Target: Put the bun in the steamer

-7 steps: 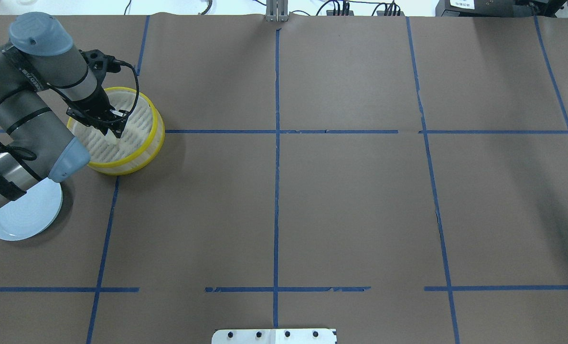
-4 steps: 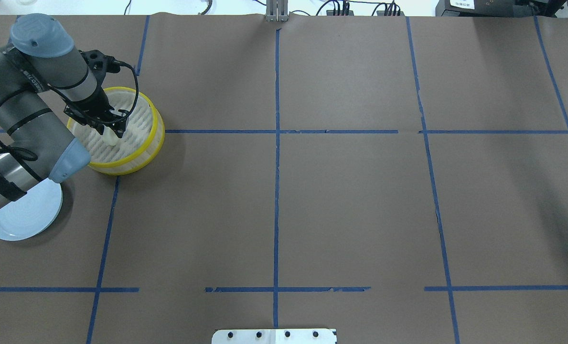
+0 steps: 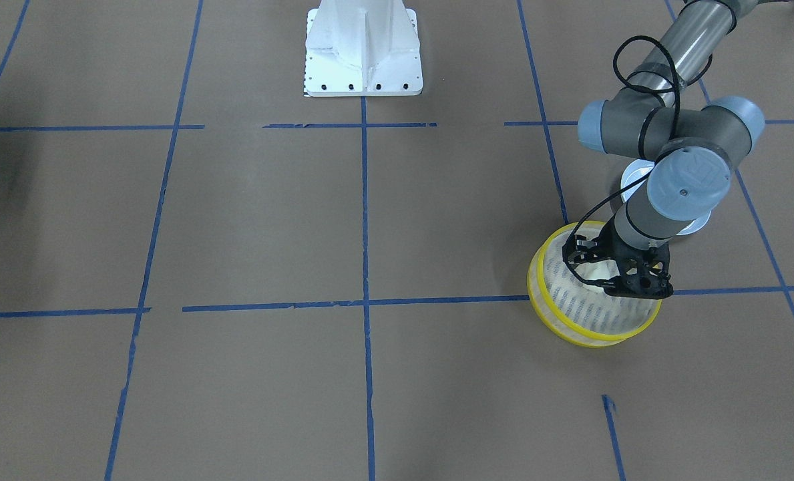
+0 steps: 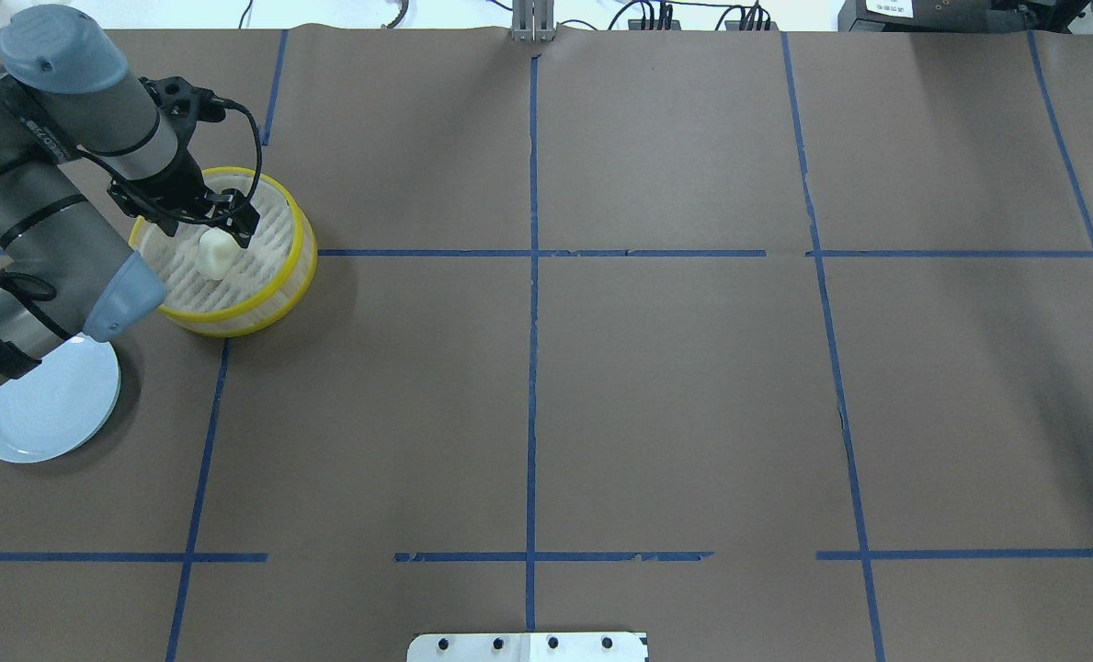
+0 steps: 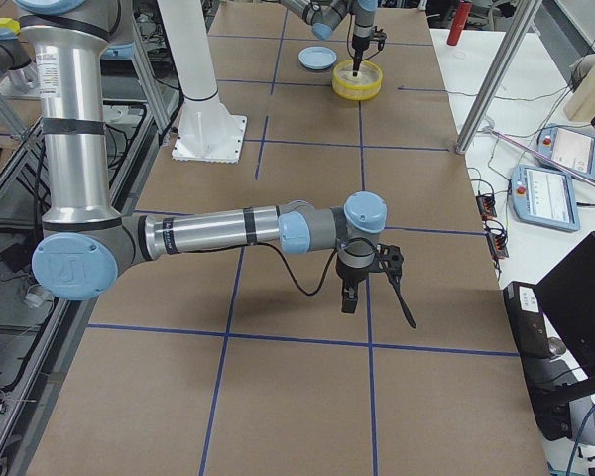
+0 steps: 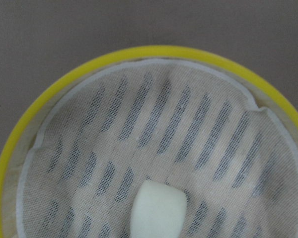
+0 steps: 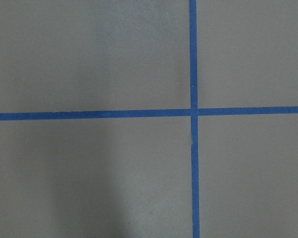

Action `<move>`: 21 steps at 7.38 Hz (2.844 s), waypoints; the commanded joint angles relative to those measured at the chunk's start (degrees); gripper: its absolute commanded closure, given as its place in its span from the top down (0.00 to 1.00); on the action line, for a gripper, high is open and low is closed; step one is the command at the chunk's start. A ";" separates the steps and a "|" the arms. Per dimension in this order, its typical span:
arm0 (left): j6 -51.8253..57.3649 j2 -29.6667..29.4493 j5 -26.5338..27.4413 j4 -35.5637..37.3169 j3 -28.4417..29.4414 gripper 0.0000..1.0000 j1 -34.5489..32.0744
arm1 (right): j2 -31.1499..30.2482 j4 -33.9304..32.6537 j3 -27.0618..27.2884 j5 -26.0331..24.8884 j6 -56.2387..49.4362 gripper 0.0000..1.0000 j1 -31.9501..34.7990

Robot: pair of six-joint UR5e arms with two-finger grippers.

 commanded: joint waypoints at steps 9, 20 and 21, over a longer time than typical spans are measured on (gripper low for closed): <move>39.61 24.28 -6.85 0.76 -3.05 1.00 -34.24 | 0.00 0.00 0.00 0.00 0.00 1.00 0.02; 38.99 26.31 -12.56 4.53 1.19 1.00 -35.12 | 0.00 0.00 0.00 0.00 0.00 1.00 0.02; 38.91 26.31 -12.56 4.45 1.19 1.00 -35.21 | 0.00 0.00 0.00 0.00 0.00 1.00 0.02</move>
